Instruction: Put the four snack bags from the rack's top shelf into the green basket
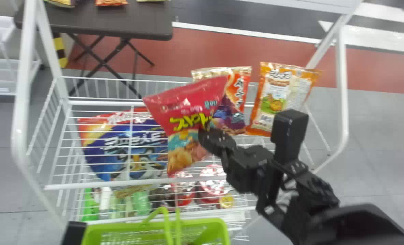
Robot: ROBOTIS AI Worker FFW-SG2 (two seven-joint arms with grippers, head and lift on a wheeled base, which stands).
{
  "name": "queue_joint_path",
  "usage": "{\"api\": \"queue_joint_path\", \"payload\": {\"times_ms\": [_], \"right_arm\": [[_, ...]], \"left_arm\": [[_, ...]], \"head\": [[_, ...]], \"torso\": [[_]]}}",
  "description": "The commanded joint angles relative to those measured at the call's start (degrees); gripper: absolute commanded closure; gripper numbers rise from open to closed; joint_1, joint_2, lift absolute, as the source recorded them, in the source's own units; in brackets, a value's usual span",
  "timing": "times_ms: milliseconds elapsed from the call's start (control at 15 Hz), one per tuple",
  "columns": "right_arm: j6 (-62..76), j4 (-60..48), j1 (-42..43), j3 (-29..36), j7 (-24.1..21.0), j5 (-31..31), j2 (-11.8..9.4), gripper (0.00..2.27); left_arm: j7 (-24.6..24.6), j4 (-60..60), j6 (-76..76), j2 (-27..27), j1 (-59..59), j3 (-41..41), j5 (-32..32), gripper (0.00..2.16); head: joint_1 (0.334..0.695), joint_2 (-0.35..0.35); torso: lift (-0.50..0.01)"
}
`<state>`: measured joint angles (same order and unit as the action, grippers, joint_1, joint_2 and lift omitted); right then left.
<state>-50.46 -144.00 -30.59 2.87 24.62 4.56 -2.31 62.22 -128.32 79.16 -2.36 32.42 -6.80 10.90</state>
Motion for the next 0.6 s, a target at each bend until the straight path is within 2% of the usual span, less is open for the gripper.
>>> {"api": "queue_joint_path", "payload": {"times_ms": [0,133,333,533], "right_arm": [[-5.1,-8.5,-9.1,7.2,1.7,2.6,0.0,2.14],[-16.1,-10.2,-10.5,12.2,3.5,5.0,-0.3,2.14],[-39.6,-11.3,-10.4,17.3,3.9,9.5,-2.5,2.14],[-39.6,-6.8,-10.9,17.1,3.9,13.5,-2.6,2.14]], "left_arm": [[-0.1,0.4,-0.1,0.3,-0.2,0.8,0.1,2.11],[-0.1,0.3,-0.3,0.5,0.6,2.0,0.8,2.11],[-0.8,0.3,-0.4,0.6,1.0,1.6,1.1,2.11],[-0.7,-0.1,-0.4,0.6,1.1,1.2,1.1,2.11]], "head": [[0.695,-0.35],[0.695,-0.35],[0.695,-0.35],[0.695,-0.35]], "torso": [[0.0],[0.0],[0.0],[0.0]]}}
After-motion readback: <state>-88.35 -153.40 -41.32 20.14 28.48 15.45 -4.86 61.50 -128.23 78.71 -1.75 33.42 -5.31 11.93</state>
